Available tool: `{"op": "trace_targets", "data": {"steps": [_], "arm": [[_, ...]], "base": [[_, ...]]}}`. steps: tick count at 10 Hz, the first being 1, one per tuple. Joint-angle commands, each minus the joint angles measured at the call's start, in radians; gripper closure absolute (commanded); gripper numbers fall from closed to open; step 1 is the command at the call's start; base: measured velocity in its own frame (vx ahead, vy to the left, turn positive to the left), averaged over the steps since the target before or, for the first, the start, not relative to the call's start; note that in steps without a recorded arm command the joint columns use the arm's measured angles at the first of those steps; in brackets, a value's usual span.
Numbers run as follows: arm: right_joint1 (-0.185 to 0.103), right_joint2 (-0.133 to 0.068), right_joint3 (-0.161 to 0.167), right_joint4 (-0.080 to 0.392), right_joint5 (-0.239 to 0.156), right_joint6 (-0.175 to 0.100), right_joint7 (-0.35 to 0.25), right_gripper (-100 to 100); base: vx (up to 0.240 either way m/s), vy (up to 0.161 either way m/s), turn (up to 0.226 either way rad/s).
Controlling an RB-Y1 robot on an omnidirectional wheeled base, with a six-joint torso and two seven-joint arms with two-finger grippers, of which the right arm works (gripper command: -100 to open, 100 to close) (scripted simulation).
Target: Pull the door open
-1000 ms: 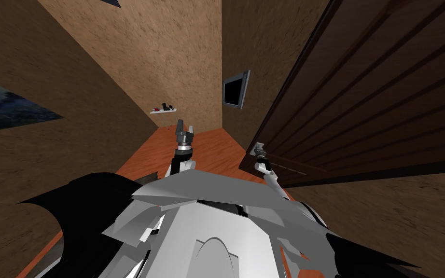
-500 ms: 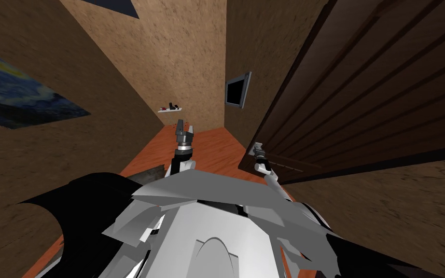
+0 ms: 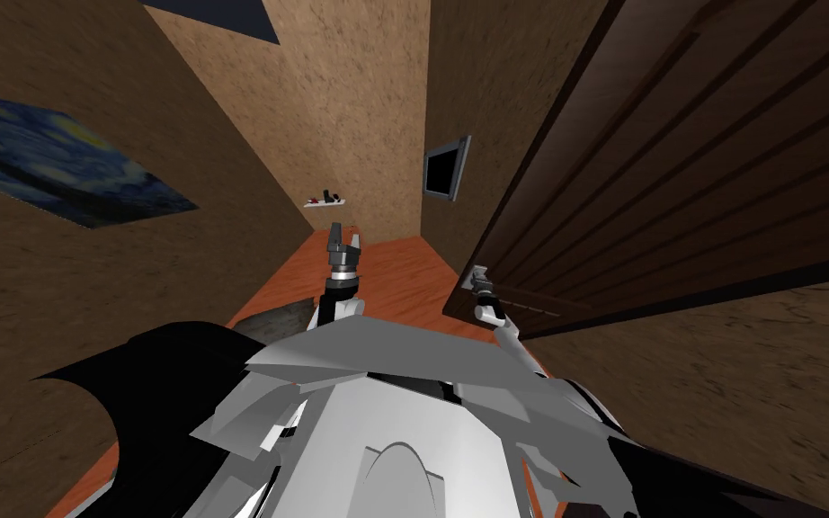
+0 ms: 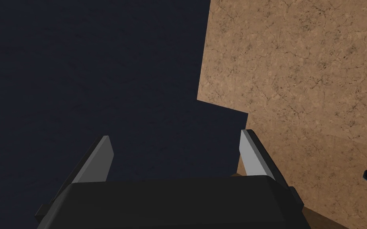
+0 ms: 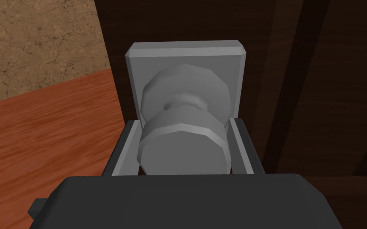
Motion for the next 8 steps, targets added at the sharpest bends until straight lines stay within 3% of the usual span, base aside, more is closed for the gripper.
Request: {"op": "trace_targets", "data": {"steps": [1,7,8], "arm": [[0.009,-0.011,0.021,-0.013,0.003,-0.002,-0.017,100],[0.035,-0.059,0.094,-0.055,0.012,-0.017,-0.079,100],[0.034,-0.053,0.085,-0.052,0.011,-0.011,-0.069,100]], "base": [[-0.180,-0.064,0.073],[-0.200,-0.086,0.092],[-0.079,-0.045,0.035]]}}
